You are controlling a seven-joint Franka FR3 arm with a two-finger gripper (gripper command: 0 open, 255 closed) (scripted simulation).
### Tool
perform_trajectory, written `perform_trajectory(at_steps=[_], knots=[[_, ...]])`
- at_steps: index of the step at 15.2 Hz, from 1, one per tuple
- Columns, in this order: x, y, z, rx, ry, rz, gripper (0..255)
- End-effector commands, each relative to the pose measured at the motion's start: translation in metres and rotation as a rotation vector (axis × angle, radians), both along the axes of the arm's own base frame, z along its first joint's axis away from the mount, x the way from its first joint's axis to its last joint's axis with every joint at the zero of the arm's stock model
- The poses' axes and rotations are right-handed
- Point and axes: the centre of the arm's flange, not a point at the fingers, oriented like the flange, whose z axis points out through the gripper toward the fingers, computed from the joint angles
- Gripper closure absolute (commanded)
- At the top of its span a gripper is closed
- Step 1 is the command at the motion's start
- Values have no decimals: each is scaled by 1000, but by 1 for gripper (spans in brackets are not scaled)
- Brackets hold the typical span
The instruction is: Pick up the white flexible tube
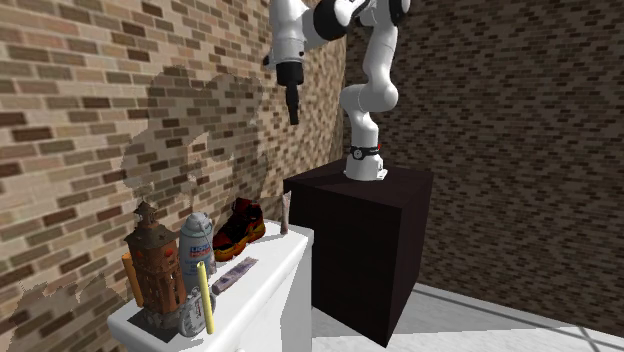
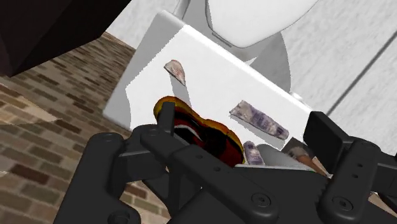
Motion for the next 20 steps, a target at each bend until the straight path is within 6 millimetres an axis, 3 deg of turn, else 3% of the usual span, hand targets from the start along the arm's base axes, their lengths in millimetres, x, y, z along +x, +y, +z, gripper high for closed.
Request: perform_trajectory(at_steps=[1, 13, 20], knots=[[4, -7, -27, 14, 22, -79, 0], [7, -54, -184, 100, 156, -536, 0], [7, -56, -222, 103, 162, -557, 0]])
